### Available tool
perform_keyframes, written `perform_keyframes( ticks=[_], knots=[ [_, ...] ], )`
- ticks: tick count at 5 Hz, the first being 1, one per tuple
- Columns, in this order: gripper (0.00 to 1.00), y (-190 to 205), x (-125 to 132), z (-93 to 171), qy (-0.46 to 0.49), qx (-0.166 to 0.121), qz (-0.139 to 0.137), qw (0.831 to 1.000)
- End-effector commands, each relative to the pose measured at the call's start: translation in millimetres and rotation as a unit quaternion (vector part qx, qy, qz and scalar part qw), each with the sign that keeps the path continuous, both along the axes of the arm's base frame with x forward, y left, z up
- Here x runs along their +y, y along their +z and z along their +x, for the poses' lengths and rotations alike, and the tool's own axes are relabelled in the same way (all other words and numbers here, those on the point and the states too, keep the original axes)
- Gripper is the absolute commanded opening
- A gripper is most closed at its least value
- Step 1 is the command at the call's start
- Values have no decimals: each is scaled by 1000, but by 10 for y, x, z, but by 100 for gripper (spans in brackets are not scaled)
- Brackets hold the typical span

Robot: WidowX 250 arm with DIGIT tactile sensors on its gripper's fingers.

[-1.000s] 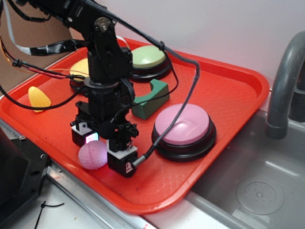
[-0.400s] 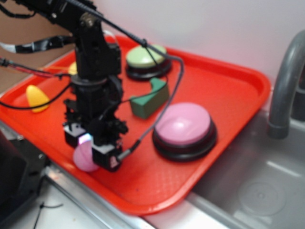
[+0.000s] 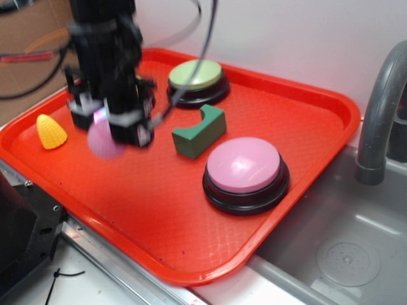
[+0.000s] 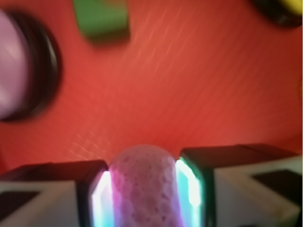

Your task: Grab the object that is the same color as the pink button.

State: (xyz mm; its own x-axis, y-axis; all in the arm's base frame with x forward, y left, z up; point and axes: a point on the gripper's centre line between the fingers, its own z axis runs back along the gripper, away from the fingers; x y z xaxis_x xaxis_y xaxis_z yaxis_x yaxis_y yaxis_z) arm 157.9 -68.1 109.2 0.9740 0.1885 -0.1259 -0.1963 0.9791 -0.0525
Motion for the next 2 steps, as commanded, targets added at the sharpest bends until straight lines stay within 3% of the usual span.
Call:
perform_keyframes(
  ticks=[1,2],
  knots=[
    [0,877,533,122,50,-121,-24,991],
    [0,917,640,121,54,-143,-12,988]
  ],
)
